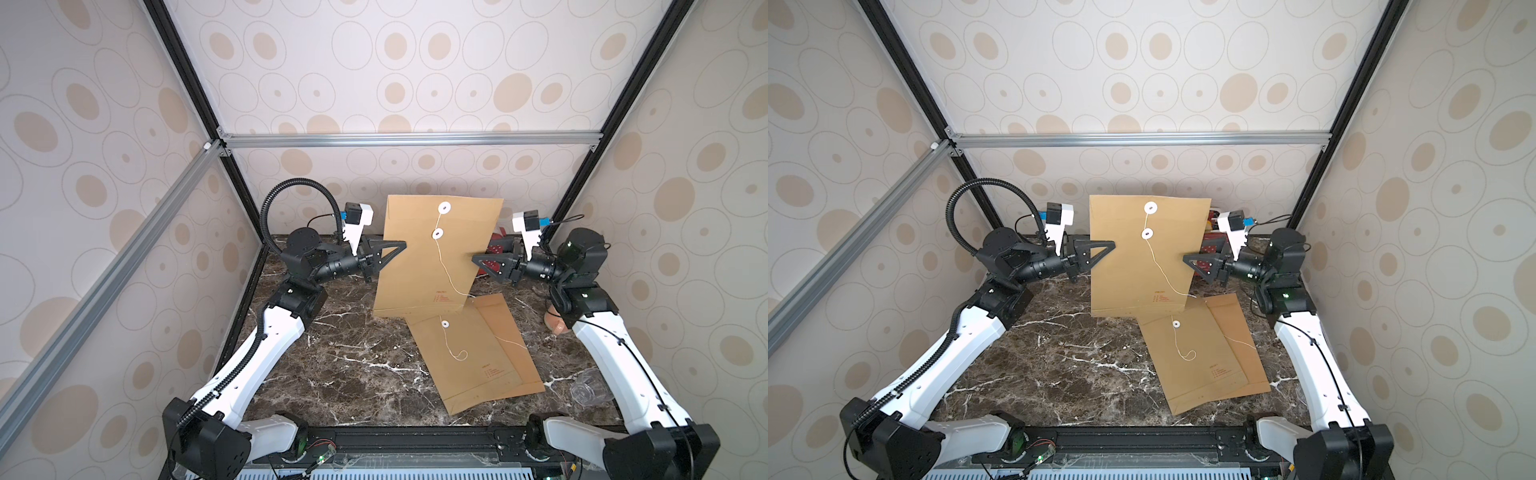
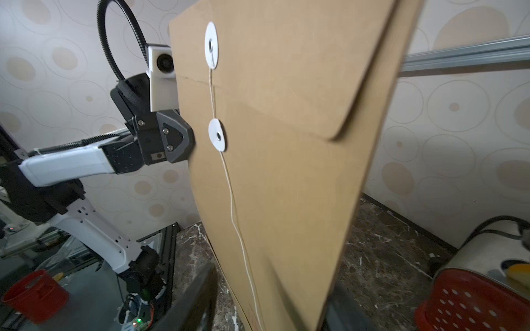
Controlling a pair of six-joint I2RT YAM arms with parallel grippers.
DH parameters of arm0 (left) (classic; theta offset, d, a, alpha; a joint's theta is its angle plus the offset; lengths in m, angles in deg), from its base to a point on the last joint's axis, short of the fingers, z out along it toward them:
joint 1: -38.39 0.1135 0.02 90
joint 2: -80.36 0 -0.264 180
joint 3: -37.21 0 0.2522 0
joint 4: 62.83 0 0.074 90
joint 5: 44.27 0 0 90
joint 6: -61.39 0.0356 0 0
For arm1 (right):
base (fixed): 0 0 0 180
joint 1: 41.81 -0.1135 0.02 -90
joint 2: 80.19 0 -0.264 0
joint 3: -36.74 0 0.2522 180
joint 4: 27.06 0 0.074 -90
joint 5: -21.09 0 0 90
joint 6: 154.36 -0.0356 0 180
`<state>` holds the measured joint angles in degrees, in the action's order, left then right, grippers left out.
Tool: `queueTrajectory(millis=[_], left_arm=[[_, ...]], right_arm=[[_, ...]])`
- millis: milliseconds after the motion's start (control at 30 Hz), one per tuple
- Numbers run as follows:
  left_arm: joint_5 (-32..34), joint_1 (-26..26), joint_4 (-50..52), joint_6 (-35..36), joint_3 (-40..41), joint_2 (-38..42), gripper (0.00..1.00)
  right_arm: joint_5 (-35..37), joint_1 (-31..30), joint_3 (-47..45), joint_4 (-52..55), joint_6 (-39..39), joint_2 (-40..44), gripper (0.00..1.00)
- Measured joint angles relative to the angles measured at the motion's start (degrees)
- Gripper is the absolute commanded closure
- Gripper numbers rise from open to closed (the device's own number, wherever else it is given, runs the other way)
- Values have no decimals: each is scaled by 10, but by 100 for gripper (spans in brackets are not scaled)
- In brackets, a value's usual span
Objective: Close the mouth of the file bag
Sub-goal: Pick up the file bag from the center of the board.
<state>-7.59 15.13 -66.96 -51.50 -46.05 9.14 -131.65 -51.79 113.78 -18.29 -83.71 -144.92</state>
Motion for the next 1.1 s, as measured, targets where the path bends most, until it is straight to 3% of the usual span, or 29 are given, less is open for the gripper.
queueTrajectory(millis=[167, 367, 867, 1100], left_arm=[[20, -2, -10, 38, 6, 25, 100], [12, -2, 27, 57, -62, 17, 100], [-24, -3, 7, 20, -29, 32, 100], [-23, -5, 18, 31, -7, 52, 100]], right_arm=[[61, 0, -90, -5, 57, 61, 42], [102, 0, -191, -49, 83, 110, 40], [207, -40, -276, -95, 161, 161, 42], [196, -41, -279, -133, 157, 112, 52]])
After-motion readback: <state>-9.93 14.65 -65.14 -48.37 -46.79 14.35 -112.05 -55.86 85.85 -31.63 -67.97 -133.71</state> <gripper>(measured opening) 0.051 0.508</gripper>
